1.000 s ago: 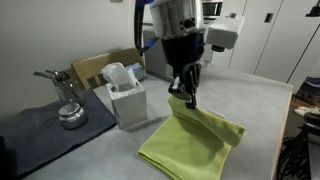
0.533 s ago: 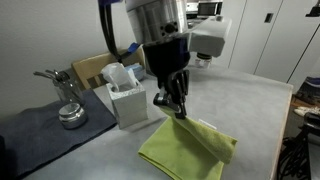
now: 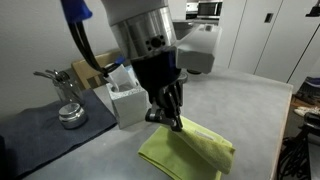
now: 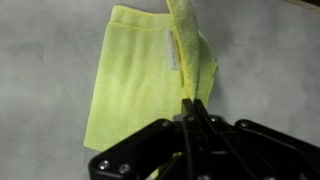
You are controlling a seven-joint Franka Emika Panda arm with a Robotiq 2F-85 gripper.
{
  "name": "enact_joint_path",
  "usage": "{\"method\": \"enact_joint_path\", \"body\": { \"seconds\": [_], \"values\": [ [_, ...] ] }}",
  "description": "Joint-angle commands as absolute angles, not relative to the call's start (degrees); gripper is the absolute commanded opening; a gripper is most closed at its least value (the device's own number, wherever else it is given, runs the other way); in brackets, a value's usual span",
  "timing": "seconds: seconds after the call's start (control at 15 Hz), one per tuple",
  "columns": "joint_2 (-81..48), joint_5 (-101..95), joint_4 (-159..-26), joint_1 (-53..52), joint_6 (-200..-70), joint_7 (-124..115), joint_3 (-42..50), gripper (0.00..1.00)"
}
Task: Fold the yellow towel on the table
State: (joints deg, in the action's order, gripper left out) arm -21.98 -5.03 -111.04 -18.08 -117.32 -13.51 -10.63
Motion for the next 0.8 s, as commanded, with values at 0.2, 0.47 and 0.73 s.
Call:
{"method": "enact_joint_path", "body": {
  "seconds": [0.2,0.47,0.73],
  "values": [
    [-28.3,-4.9,-109.2,-16.9,-111.1,-8.8,-10.0,0.49],
    [-28.1,-4.0,-111.4,-14.2,-110.6,-6.6,-8.1,0.77],
    [-25.0,-2.2,-114.5,-9.5,-110.0,-6.5,-5.3,1.0]
  ]
}}
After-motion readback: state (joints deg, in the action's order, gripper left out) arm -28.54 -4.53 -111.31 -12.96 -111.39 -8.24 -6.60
